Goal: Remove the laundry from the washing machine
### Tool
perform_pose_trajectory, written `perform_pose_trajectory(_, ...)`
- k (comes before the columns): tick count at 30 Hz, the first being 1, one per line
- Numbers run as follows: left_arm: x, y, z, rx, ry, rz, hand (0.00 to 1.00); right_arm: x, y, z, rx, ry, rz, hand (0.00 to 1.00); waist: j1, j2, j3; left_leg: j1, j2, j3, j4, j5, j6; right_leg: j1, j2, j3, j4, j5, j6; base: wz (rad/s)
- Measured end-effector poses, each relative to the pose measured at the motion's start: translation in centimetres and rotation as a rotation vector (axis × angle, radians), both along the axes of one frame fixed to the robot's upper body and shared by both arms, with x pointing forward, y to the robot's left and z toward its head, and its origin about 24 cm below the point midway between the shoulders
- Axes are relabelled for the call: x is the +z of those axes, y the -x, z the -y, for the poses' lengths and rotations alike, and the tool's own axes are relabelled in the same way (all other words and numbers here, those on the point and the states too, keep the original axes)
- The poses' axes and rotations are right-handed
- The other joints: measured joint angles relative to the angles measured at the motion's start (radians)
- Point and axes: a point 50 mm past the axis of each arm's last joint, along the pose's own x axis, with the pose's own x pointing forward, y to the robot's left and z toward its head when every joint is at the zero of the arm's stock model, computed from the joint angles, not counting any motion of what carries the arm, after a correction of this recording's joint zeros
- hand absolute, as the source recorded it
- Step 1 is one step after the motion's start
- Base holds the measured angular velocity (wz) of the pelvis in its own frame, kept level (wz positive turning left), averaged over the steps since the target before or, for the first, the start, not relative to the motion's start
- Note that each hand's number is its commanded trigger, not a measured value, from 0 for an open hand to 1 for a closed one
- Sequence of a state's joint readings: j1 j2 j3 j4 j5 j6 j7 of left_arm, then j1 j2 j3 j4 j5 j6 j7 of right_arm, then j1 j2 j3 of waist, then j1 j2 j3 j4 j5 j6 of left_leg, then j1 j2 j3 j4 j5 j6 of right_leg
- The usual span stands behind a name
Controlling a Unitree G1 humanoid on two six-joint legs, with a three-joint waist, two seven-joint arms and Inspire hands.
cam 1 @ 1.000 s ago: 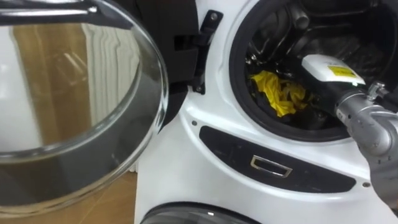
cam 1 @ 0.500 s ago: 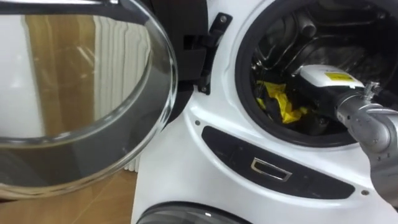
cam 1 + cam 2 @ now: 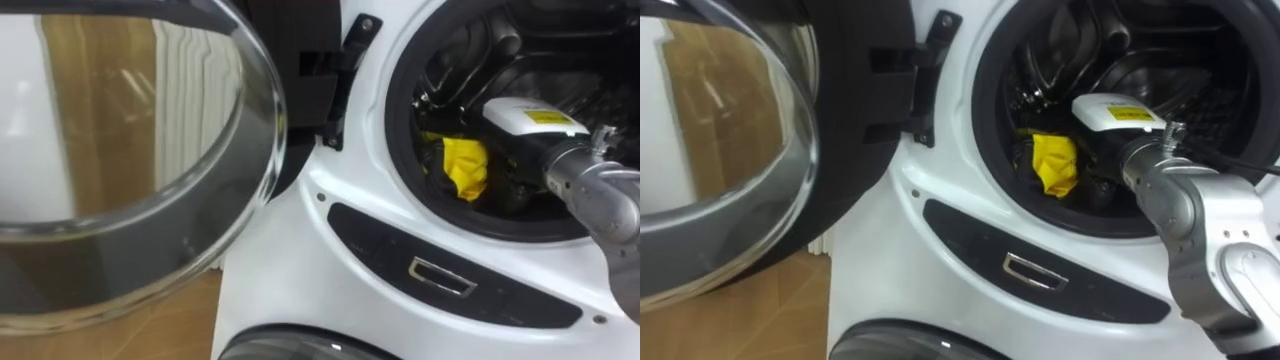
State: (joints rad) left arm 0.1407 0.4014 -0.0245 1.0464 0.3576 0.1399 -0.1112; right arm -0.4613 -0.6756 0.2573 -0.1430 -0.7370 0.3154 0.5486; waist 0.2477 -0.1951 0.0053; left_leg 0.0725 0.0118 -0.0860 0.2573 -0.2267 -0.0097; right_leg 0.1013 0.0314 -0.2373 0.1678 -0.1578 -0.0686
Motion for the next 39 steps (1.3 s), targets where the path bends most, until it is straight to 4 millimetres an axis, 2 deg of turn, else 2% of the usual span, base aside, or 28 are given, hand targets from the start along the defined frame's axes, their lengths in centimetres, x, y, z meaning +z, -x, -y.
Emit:
perform_pose_trajectory(2, -0.1, 0.4, -0.1, 0.004, -0.001, -0.015, 0.00, 0.2, 0.4, -0.2, 0.014, -0.009, 0.016, 1.00, -0.003, 0.003, 0.0001, 0.003, 0.002, 0.003, -0.003, 0.000, 0.000, 0.001, 0.003, 0.007, 0.000, 0.003, -0.006, -0.09)
perform_pose_trajectory(4, -0.2, 0.8, -0.1, 0.007, 0.000, -0.027, 0.00, 0.7, 0.7, -0.6, 0.049, -0.019, 0.037, 1.00, -0.014, 0.010, 0.0034, 0.015, 0.006, 0.019, -0.019, 0.000, -0.001, 0.002, 0.007, 0.021, 0.000, 0.008, -0.013, -0.16)
perform_pose_trajectory(8, -0.2, 0.5, 0.1, -0.003, 0.002, 0.006, 0.00, 1.7, 2.0, -1.0, 0.102, -0.050, 0.112, 1.00, -0.028, 0.026, 0.0067, 0.009, 0.007, 0.031, -0.035, 0.000, 0.000, -0.016, 0.010, 0.038, -0.002, 0.009, -0.015, -0.13)
perform_pose_trajectory(10, -0.2, 0.6, 0.2, -0.003, -0.001, 0.015, 0.00, 2.2, 2.7, -1.4, 0.135, -0.062, 0.145, 1.00, -0.046, 0.037, 0.0110, 0.009, 0.008, 0.038, -0.042, 0.000, 0.000, -0.020, 0.009, 0.039, -0.002, 0.008, -0.015, -0.12)
perform_pose_trajectory(12, -0.3, 1.0, 0.3, 0.004, -0.015, 0.019, 0.00, 2.9, 3.3, -2.1, 0.191, -0.091, 0.175, 1.00, -0.074, 0.049, 0.0080, 0.010, 0.011, 0.057, -0.054, 0.000, 0.001, -0.027, 0.008, 0.044, -0.004, 0.007, -0.015, -0.13)
perform_pose_trajectory(14, -0.5, 1.1, 0.6, 0.023, -0.013, 0.035, 0.00, 3.0, 3.9, -2.2, 0.221, -0.141, 0.190, 1.00, -0.087, 0.055, 0.0065, 0.011, 0.011, 0.066, -0.055, 0.001, 0.002, -0.033, 0.008, 0.049, -0.003, 0.007, -0.015, -0.11)
perform_pose_trajectory(17, -0.8, 1.2, 1.3, 0.032, -0.004, 0.055, 0.00, 3.3, 4.9, -2.4, 0.268, -0.212, 0.218, 1.00, -0.111, 0.058, 0.0035, 0.020, 0.013, 0.083, -0.065, 0.002, 0.002, -0.032, 0.008, 0.057, -0.003, 0.006, -0.013, -0.09)
perform_pose_trajectory(19, -1.0, 1.7, 1.5, 0.039, -0.008, 0.050, 0.00, 3.5, 5.1, -2.7, 0.304, -0.230, 0.232, 1.00, -0.122, 0.058, 0.0014, 0.027, 0.015, 0.083, -0.072, 0.002, 0.002, -0.030, 0.012, 0.074, -0.002, 0.006, -0.013, -0.06)
perform_pose_trajectory(20, -1.1, 1.8, 1.6, 0.046, -0.006, 0.053, 0.00, 3.4, 5.4, -2.6, 0.317, -0.241, 0.235, 1.00, -0.139, 0.058, 0.0019, 0.031, 0.017, 0.088, -0.072, 0.002, 0.002, -0.028, 0.014, 0.084, -0.001, 0.006, -0.013, 0.00)
perform_pose_trajectory(21, -1.2, 2.1, 1.7, 0.055, 0.000, 0.053, 0.00, 3.3, 5.9, -2.6, 0.327, -0.247, 0.247, 1.00, -0.137, 0.057, 0.0010, 0.044, 0.023, 0.113, -0.072, 0.001, 0.002, -0.024, 0.019, 0.119, 0.001, 0.006, -0.013, -0.08)
perform_pose_trajectory(24, -1.4, 3.6, 2.1, 0.073, 0.013, 0.029, 0.00, 3.1, 7.3, -3.3, 0.390, -0.293, 0.268, 1.00, -0.145, 0.059, 0.0016, 0.063, 0.031, 0.141, -0.071, 0.000, 0.002, -0.007, 0.024, 0.159, 0.000, 0.007, -0.012, -0.21)
perform_pose_trajectory(26, -1.6, 4.2, 2.4, 0.087, 0.025, 0.019, 0.00, 3.2, 7.9, -3.3, 0.415, -0.347, 0.288, 1.00, -0.173, 0.065, 0.0033, 0.063, 0.034, 0.142, -0.067, 0.000, 0.001, -0.004, 0.023, 0.160, 0.000, 0.007, -0.012, 0.08)
perform_pose_trajectory(27, -1.7, 4.3, 2.7, 0.091, 0.035, 0.019, 0.00, 3.4, 8.5, -3.5, 0.446, -0.368, 0.310, 1.00, -0.189, 0.072, 0.0031, 0.063, 0.034, 0.154, -0.067, 0.000, 0.001, -0.008, 0.023, 0.176, 0.000, 0.007, -0.012, 0.15)
perform_pose_trajectory(29, -1.9, 4.4, 3.2, 0.107, 0.048, 0.026, 0.00, 3.8, 9.2, -3.3, 0.480, -0.401, 0.332, 1.00, -0.192, 0.082, 0.0019, 0.061, 0.035, 0.176, -0.069, 0.000, 0.001, -0.015, 0.024, 0.207, 0.000, 0.007, -0.012, -0.06)
perform_pose_trajectory(32, -1.8, 5.1, 3.0, 0.151, 0.045, 0.049, 0.00, 4.4, 10.3, -3.2, 0.526, -0.420, 0.372, 1.00, -0.225, 0.090, -0.0016, 0.063, 0.036, 0.181, -0.076, 0.000, 0.001, -0.015, 0.025, 0.207, 0.000, 0.007, -0.012, -0.01)
perform_pose_trajectory(33, -1.8, 5.5, 2.8, 0.166, 0.032, 0.051, 0.00, 4.6, 10.6, -2.9, 0.529, -0.422, 0.397, 1.00, -0.241, 0.090, -0.0045, 0.065, 0.038, 0.184, -0.080, 0.000, 0.001, -0.015, 0.027, 0.208, 0.000, 0.007, -0.012, 0.00)
perform_pose_trajectory(36, -1.7, 6.3, 2.7, 0.205, 0.025, 0.050, 0.00, 4.8, 11.3, -2.6, 0.552, -0.438, 0.432, 1.00, -0.250, 0.090, -0.0056, 0.082, 0.045, 0.224, -0.091, -0.003, -0.003, -0.014, 0.035, 0.235, 0.000, 0.007, -0.012, -0.27)
perform_pose_trajectory(39, -1.8, 7.0, 2.9, 0.245, 0.032, 0.045, 0.00, 5.2, 11.9, -2.0, 0.555, -0.476, 0.464, 1.00, -0.272, 0.088, -0.0066, 0.092, 0.046, 0.235, -0.093, -0.004, -0.004, -0.011, 0.037, 0.251, 0.002, 0.007, -0.011, -0.17)
